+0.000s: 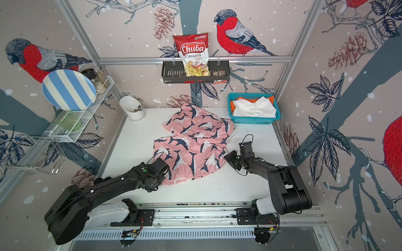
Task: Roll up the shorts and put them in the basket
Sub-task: Fold the shorts at the center of the board.
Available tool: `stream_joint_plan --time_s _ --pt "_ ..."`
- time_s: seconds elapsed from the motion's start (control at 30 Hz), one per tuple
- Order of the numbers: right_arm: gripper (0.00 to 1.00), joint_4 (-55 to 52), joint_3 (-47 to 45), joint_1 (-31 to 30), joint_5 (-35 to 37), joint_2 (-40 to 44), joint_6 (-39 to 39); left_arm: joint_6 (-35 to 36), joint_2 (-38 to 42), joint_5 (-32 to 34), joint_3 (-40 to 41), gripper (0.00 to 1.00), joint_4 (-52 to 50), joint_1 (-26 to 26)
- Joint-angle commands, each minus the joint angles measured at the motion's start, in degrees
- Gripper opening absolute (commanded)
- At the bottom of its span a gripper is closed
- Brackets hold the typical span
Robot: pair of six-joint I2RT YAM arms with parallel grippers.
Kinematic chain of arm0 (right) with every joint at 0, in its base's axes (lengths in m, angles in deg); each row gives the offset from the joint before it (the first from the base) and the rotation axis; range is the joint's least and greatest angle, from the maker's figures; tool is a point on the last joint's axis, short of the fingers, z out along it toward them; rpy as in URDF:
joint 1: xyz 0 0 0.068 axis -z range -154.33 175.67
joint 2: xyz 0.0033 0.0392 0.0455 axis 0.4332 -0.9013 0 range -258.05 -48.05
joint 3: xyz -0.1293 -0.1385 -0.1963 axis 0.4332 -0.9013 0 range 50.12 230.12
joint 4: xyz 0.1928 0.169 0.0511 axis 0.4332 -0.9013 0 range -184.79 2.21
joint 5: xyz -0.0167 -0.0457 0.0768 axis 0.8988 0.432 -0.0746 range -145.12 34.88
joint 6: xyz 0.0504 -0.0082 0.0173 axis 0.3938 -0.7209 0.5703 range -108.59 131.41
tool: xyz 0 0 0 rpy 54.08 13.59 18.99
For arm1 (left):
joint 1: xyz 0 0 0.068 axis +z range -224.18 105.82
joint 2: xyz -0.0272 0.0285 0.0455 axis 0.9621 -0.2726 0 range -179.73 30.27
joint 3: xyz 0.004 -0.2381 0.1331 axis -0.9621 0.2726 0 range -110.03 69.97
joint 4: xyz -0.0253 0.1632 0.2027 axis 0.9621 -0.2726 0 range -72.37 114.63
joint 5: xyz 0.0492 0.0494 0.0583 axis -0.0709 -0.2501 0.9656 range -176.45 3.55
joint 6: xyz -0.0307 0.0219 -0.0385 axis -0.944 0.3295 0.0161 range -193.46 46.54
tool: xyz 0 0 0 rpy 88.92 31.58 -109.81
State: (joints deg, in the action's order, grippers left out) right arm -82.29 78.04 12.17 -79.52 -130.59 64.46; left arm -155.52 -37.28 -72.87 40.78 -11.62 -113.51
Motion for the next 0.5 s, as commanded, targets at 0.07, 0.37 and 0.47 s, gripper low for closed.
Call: stream_joint_plan --time_s 0.07,0.37,0.47 --pt "0.09 -1.5 -0.6 0.3 -0.1 1.3 5.0 1.5 2.3 0.4 -0.1 0.0 -0.8 0.9" --pt "0.0 -19.3 10.2 0.1 12.2 12.1 -9.1 11.3 15.4 11.9 -12.3 0.0 -7.5 4.0" --pt "0.0 -27.4 16.0 -1.4 17.1 16.9 -15.5 16.0 19.0 17.0 -18.9 0.0 -9.0 4.9"
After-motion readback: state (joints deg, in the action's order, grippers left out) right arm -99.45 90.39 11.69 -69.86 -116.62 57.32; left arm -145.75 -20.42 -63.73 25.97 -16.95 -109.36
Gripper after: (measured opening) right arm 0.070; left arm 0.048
